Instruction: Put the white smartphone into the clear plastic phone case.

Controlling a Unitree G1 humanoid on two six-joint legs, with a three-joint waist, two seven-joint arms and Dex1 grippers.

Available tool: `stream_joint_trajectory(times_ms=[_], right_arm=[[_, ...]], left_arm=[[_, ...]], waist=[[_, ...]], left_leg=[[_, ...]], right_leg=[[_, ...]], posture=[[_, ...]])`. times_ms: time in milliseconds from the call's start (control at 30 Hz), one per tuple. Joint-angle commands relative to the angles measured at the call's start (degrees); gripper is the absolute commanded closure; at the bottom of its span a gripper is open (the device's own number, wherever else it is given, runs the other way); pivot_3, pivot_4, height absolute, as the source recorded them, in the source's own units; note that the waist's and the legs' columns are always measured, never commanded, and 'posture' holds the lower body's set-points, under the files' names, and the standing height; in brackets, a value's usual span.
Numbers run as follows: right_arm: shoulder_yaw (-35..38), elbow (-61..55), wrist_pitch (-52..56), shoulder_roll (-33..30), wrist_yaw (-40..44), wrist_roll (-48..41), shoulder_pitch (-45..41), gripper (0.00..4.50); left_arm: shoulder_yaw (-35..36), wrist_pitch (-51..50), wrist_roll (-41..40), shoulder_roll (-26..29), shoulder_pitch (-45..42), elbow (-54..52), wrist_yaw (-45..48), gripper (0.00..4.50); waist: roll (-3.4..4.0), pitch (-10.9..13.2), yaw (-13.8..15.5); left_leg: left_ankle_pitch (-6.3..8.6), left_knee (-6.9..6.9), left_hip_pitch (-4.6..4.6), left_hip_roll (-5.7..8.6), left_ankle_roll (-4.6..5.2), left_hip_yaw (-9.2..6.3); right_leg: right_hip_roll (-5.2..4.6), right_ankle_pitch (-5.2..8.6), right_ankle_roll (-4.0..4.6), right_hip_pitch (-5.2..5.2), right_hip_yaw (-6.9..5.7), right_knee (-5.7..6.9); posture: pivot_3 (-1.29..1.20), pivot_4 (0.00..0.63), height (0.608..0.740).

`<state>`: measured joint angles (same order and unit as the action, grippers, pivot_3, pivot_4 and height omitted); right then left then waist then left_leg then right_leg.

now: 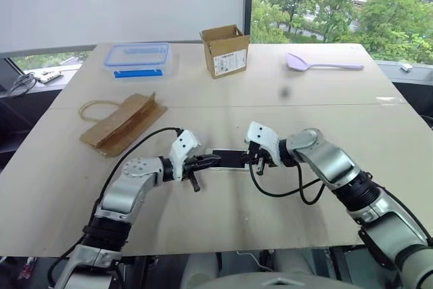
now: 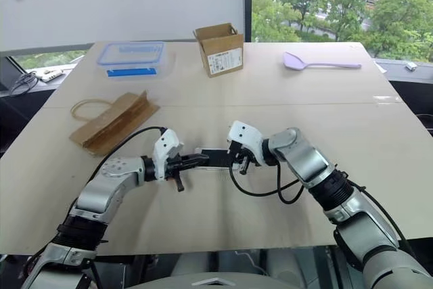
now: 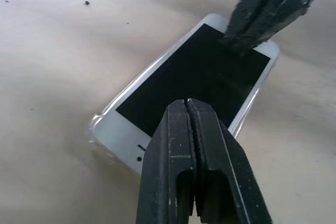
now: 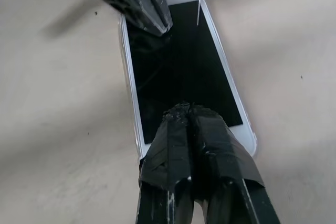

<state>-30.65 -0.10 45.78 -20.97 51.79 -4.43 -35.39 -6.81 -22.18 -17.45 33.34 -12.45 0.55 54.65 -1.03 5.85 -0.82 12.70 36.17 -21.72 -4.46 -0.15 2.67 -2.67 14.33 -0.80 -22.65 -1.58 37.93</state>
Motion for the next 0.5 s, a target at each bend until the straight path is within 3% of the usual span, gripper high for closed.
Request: stream_joint_trajectory(times_ms=[33,500], right_arm=[[-10.1,13.5,4.7,-0.6,-0.5,5.0,6.0,4.50],[-8.2,15.8,1.0,-0.5,-1.7,6.3,8.0,4.50]], left_arm=[[0.5,-0.1,0.1,-0.1,-0.2,-1.9,-0.4,4.46],[0.5,-0.8,0.0,-0.2,-0.1,-2.1,-1.3,4.46]], waist=[[0.08,-0.1,0.0],[0.37,-0.4,-0.1]], left_leg=[[0.00,0.00,0.01,0.01,-0.01,0.00],[0.02,-0.52,0.17,0.22,-0.03,-0.16]], right_leg=[[-0.02,0.00,0.00,0.00,-0.01,0.00],[-0.31,0.01,-0.01,-0.01,-0.10,-0.23]], posture=[[0.00,0.150,0.740],[0.00,0.150,0.740]])
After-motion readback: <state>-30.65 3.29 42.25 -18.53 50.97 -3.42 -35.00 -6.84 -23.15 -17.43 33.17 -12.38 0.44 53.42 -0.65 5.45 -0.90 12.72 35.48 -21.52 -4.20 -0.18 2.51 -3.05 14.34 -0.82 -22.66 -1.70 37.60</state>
